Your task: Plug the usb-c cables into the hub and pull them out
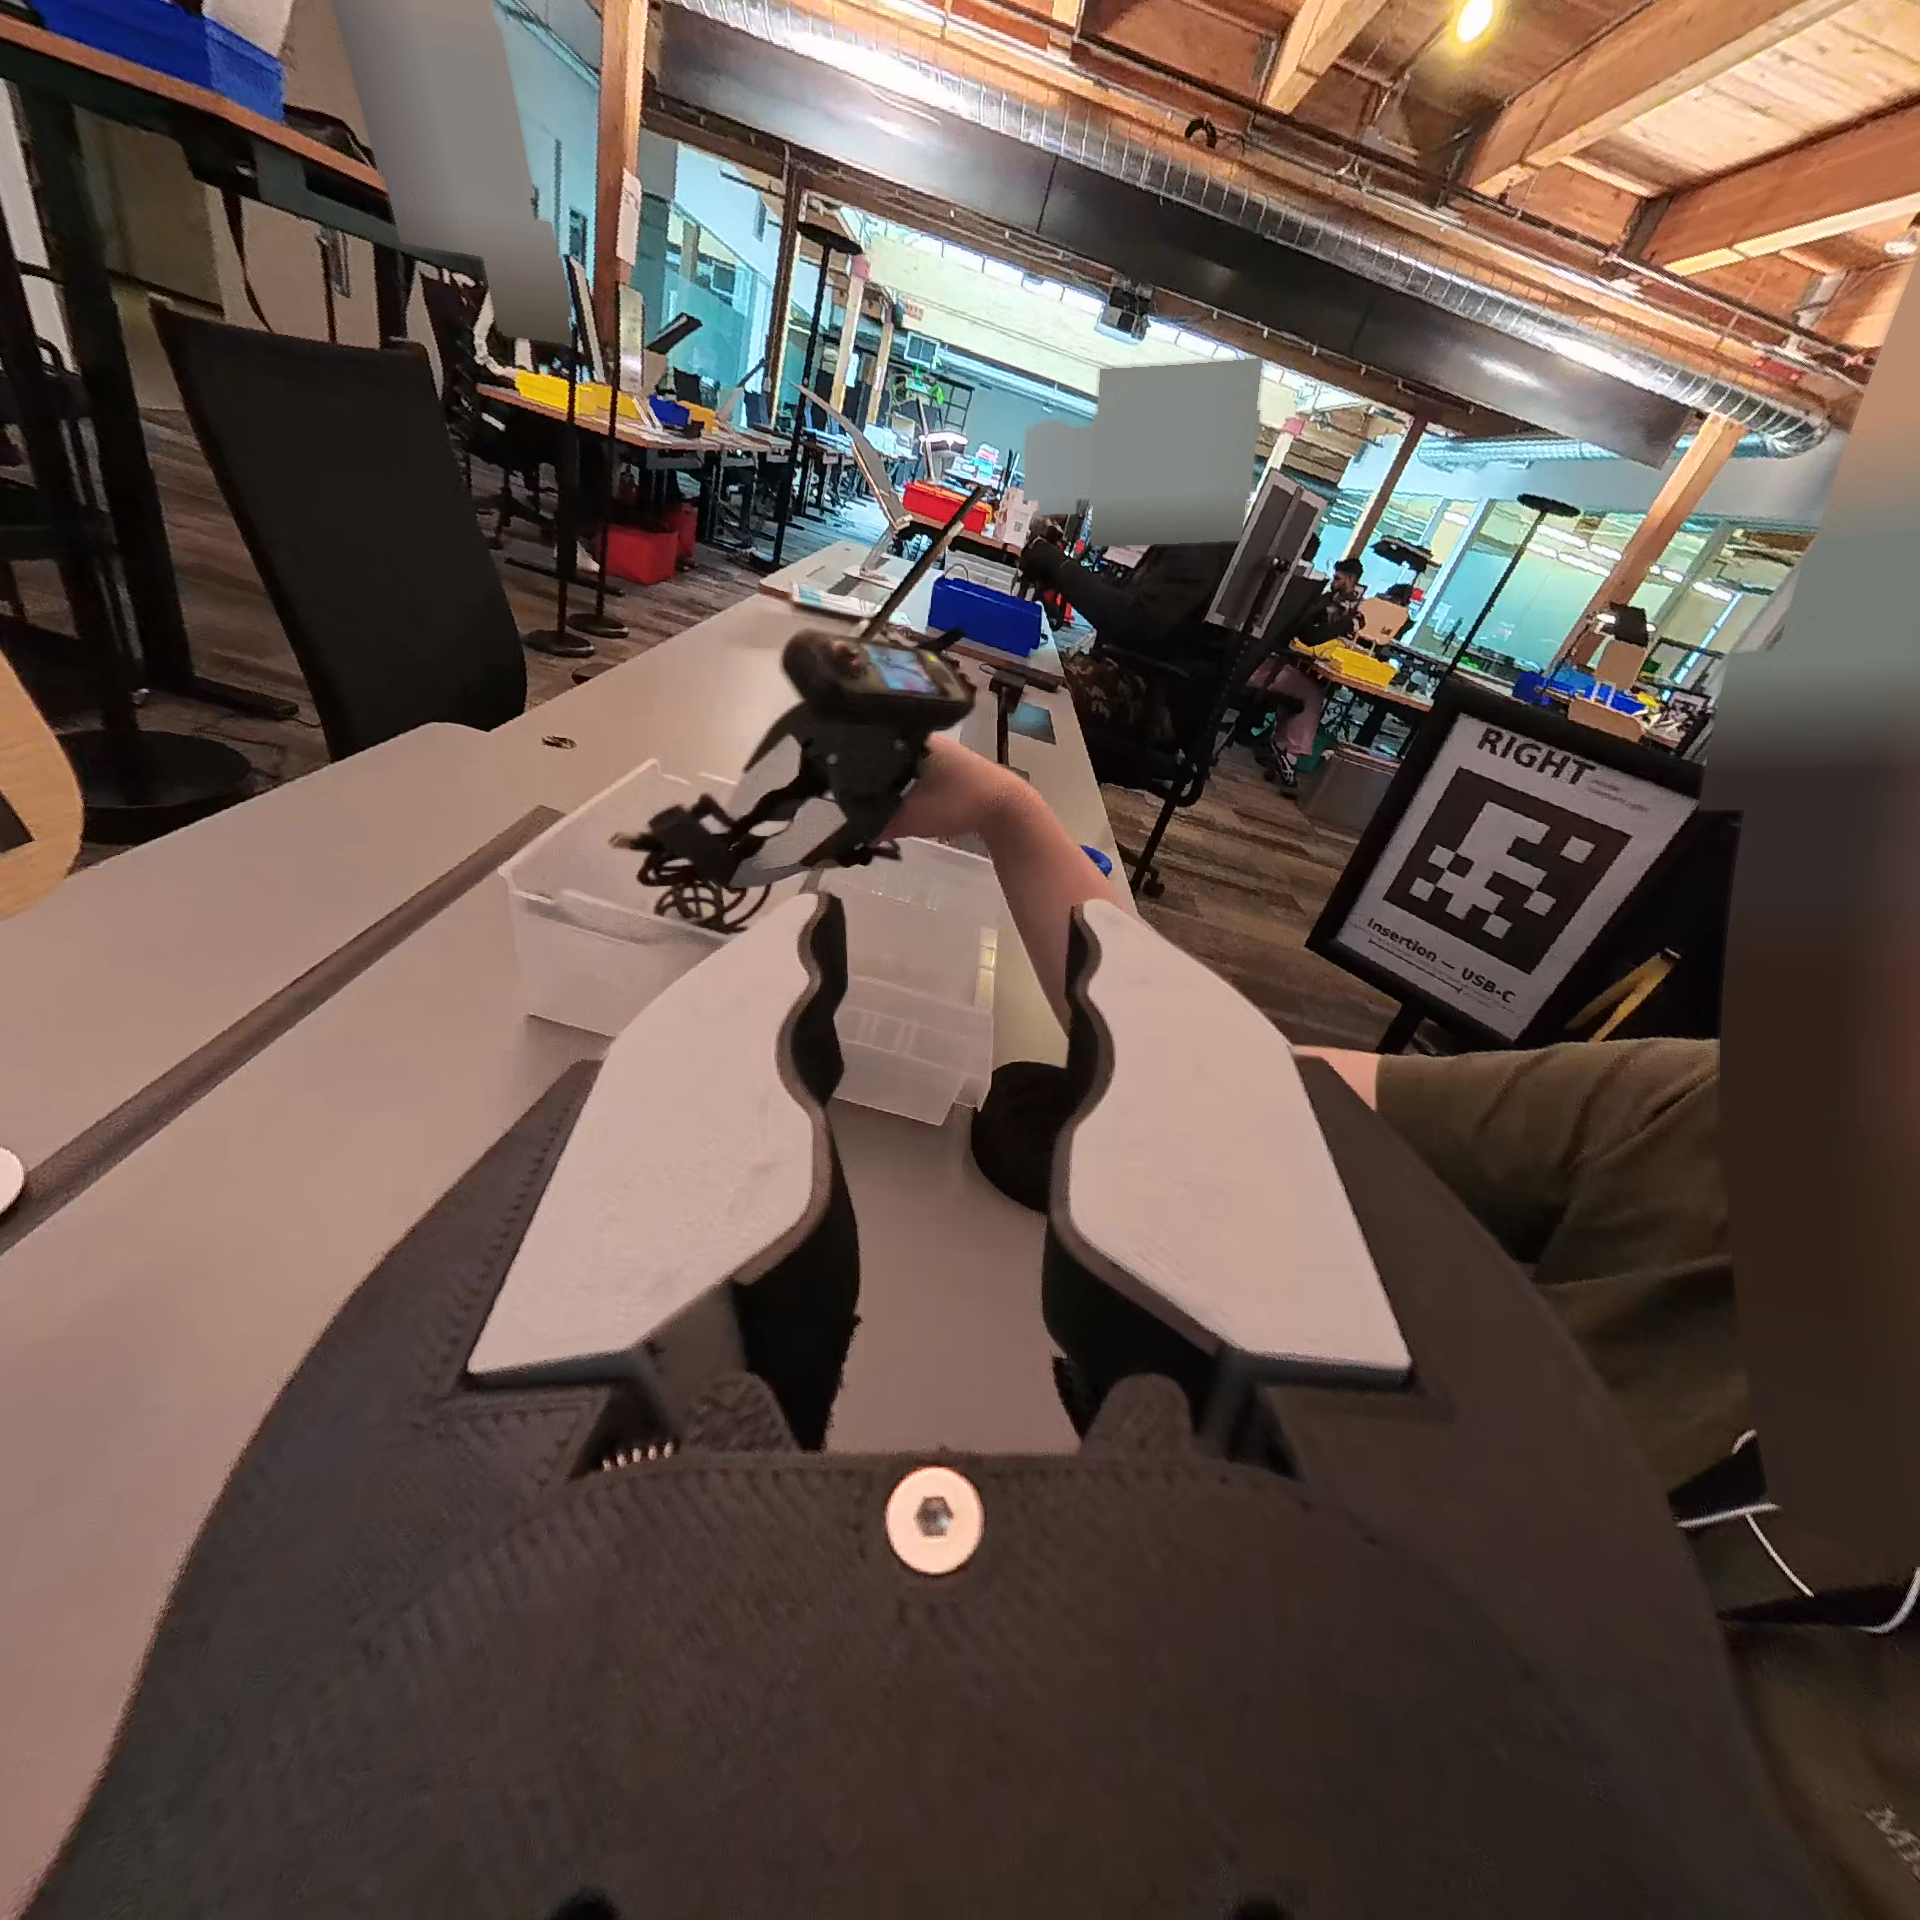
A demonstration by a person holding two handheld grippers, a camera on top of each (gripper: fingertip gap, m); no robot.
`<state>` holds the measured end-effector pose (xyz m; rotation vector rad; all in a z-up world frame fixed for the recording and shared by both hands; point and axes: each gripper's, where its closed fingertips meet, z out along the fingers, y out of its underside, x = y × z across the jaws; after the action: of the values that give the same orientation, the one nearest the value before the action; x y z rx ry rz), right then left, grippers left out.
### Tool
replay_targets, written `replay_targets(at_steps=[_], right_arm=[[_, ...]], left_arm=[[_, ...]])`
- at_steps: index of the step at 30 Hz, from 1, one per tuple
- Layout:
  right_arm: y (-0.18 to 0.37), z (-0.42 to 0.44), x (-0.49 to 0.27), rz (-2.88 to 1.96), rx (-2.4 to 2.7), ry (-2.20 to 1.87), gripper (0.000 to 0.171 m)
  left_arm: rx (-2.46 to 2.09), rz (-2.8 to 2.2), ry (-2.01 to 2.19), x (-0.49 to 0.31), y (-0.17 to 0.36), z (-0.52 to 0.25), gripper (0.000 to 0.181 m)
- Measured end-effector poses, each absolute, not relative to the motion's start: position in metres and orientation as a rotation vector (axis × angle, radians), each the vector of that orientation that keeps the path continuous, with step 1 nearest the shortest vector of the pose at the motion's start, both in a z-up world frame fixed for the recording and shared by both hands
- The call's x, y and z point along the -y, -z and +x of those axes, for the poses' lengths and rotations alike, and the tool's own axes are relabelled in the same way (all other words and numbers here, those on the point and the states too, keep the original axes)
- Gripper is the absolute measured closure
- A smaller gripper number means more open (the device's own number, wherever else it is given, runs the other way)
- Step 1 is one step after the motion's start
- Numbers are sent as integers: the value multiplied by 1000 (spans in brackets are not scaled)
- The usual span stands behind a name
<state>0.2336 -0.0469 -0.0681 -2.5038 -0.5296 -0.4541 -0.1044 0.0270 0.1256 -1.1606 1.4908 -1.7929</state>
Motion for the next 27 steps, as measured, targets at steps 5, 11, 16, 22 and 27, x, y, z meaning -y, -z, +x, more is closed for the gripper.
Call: replay_targets(at_steps=[5, 11, 16, 22, 27], right_arm=[[78, 235, 20, -2485, 863, 665, 151], [97, 235, 18, -2483, 687, 376, 147], [88, 245, 34, -2491, 497, 355, 125], [45, 237, 50, -2428, 433, 450, 111], [-9, 208, 56, -2302, 484, 619, 110]], left_arm=[[-1543, -1180, 1800, -19, -116, -99, 142], [-1586, -1212, 1765, -20, -110, -95, 139], [-1375, -1170, 1694, -60, -151, -130, 132], [-1425, -1480, 1096, -127, -117, -211, 133], [-1819, -1598, 567, -142, -30, -259, 146]])
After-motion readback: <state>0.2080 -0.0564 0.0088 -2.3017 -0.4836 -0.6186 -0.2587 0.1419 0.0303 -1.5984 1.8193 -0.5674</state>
